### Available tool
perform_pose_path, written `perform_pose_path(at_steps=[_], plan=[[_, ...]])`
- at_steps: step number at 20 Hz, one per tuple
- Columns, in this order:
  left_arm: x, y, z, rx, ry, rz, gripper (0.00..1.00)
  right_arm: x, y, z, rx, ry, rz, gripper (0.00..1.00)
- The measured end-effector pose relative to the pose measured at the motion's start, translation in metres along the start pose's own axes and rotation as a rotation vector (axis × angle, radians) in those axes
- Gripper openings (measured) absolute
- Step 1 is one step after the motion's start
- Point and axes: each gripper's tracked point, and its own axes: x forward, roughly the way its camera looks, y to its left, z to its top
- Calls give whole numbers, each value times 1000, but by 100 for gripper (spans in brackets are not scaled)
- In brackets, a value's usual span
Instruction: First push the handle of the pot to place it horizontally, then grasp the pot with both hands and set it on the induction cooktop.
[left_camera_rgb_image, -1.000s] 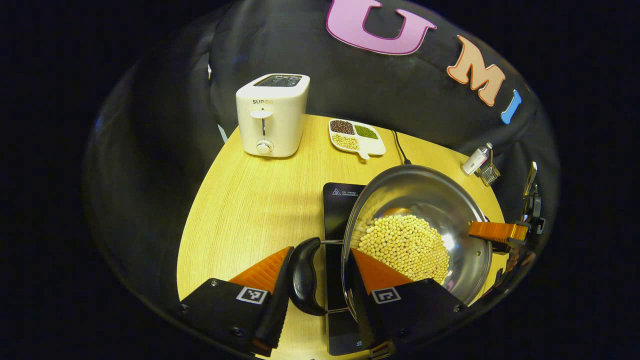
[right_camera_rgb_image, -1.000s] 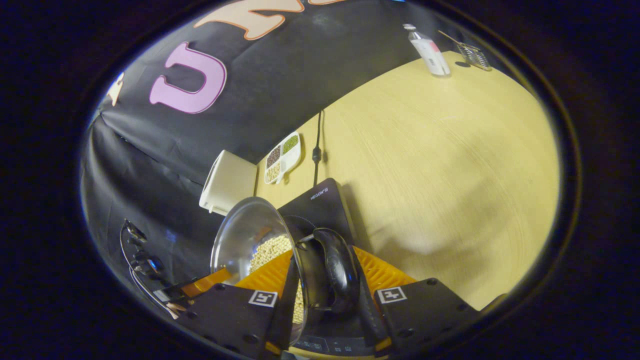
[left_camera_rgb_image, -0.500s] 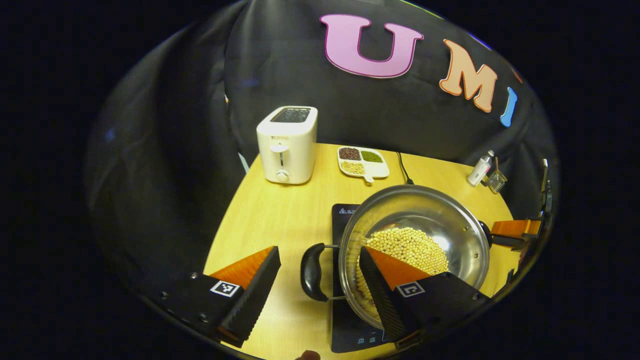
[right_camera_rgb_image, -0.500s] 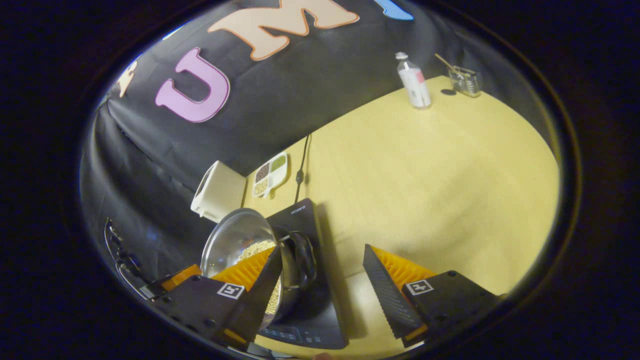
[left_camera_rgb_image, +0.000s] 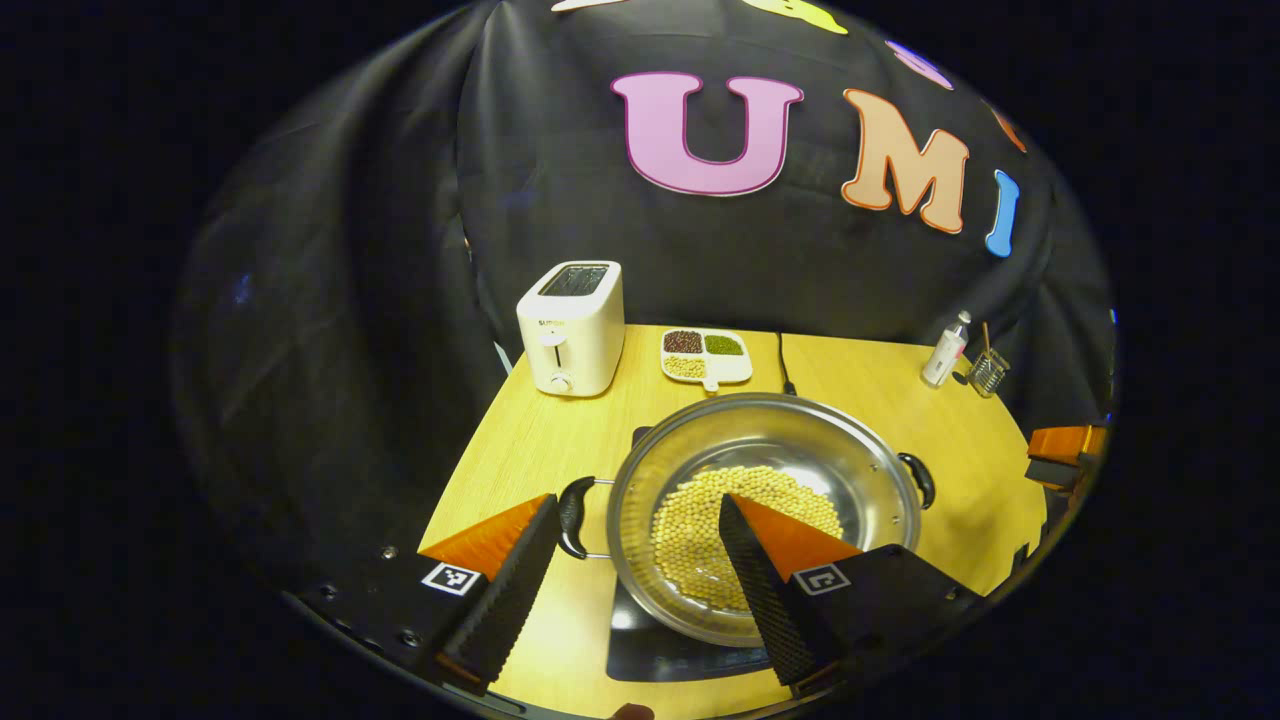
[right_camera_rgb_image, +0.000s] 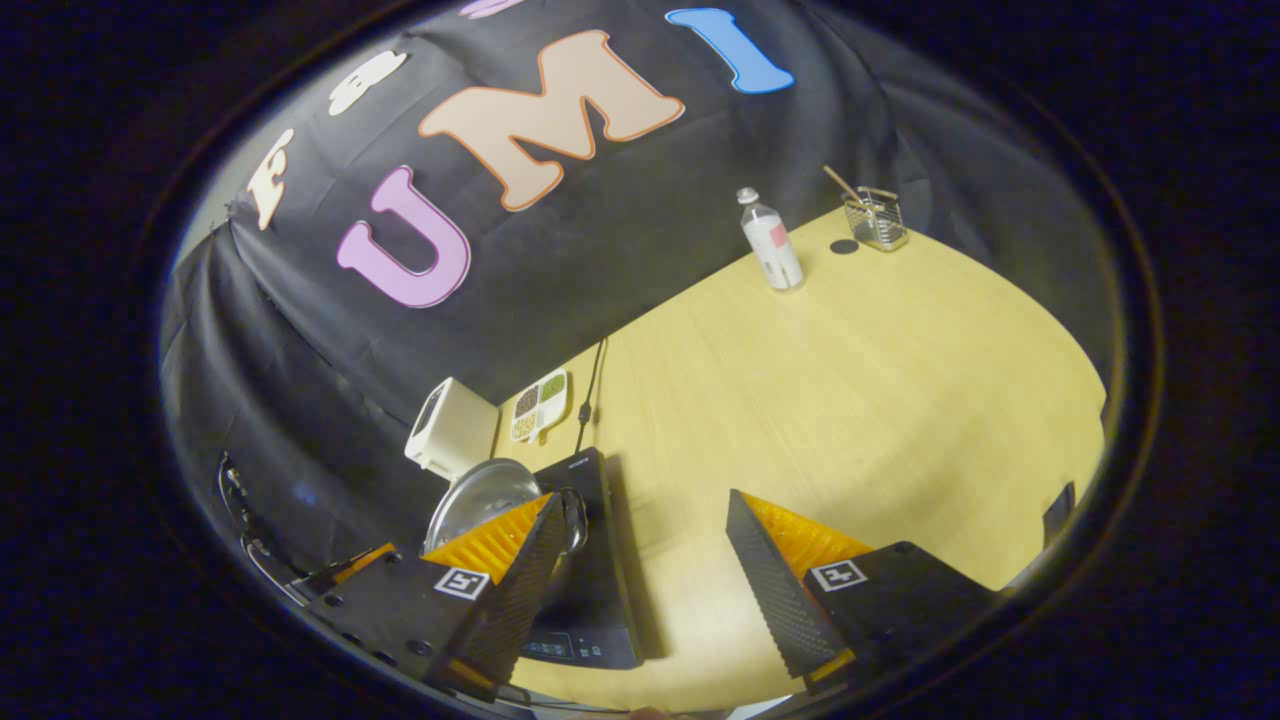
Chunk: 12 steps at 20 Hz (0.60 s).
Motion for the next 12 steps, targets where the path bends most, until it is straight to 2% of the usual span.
perform_pose_path(at_steps=[4,5,6,7,12], plan=[[-46,-60,28,-18,-117,52,97,-42,-19,37,-99,-51,62,100],[-57,-79,33,-27,-149,64,94,-53,-23,49,-130,-63,80,100],[-71,-100,42,-39,-184,74,97,-64,-25,61,-164,-80,100,100],[-81,-118,50,-47,-216,71,97,-75,-29,77,-202,-105,115,92],[-132,-205,102,-47,-409,48,97,-137,-39,162,-385,-298,139,92]])
